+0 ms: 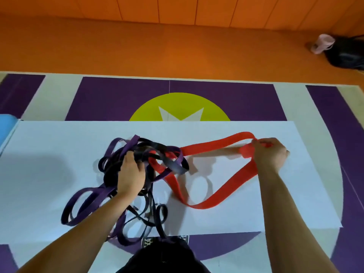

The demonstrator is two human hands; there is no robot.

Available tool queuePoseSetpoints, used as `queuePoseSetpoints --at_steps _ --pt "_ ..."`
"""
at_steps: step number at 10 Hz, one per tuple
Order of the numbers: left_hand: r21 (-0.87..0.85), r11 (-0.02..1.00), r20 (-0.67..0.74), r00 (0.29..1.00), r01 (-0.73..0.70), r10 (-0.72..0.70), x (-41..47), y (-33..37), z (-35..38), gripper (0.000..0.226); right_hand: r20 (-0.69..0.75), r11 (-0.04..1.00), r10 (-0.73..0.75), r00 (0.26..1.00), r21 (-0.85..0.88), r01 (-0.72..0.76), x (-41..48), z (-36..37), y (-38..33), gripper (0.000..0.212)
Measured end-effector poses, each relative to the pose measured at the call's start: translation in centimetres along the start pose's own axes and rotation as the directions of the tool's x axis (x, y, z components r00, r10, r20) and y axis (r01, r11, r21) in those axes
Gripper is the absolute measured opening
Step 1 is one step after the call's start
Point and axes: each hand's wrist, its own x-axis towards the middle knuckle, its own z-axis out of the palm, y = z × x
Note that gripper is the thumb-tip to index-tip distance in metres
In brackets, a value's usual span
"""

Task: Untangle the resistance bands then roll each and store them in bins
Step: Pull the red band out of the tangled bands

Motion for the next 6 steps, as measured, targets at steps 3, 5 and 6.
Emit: queuePoseSetpoints --at_steps 3,5,6 --pt "-0.139 0.942 -0.115 0.940 0.304 -0.320 4.9 -2.8 -3.6 0.009 -0.260 0.968 -0.001 0.966 0.241 0.066 2.2 -4.4 -2.7 0.006" --pt "-0.024 0.953 0.080 0.951 0.303 -0.300 5.7 -2.0 -1.2 0.031 -0.402 0.934 0.058 0.914 0.346 0.093 1.8 -8.3 -4.0 0.015" --pt "0.193 0.950 0.268 0.919 0.245 -0.291 4.8 0.4 -1.5 0.033 -0.417 0.946 0.027 0.908 0.304 0.112 0.5 -10.4 -3.9 0.014"
